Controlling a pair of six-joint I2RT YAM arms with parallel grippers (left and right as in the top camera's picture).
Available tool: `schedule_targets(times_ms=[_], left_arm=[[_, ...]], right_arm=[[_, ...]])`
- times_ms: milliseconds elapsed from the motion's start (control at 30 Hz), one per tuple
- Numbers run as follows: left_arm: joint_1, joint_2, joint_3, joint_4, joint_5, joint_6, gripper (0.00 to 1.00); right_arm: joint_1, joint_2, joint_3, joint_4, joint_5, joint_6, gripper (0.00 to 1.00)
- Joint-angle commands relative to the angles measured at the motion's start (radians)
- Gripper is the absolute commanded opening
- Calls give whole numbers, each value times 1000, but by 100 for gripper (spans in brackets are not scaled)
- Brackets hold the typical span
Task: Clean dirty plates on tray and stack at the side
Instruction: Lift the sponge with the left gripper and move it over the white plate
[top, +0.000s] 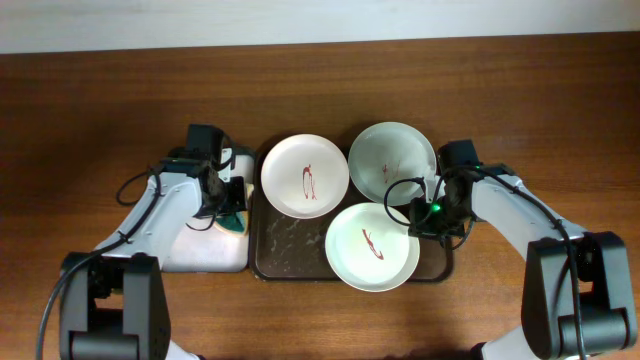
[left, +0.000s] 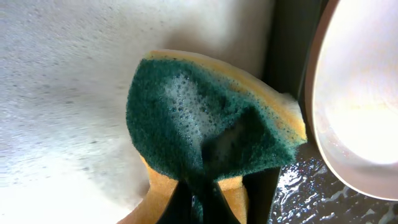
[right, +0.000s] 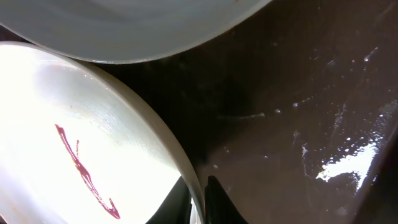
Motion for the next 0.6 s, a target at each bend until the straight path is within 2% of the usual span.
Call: schedule_targets(times_ms=[0, 100, 267, 333, 567], left_arm=[[21, -53, 39, -5, 2, -13, 0], [21, -143, 54, 18, -76, -13, 0], [21, -249, 54, 162, -127, -13, 0], [21, -304, 54, 196, -198, -13, 0], [21, -514, 54, 235, -204, -9, 0]], right_arm=[[8, 9, 7, 3, -5, 5, 10], [8, 9, 7, 4, -5, 5, 10], [8, 9, 7, 10, -5, 5, 10], [8, 9, 7, 10, -5, 5, 10], [8, 9, 7, 10, -5, 5, 10]])
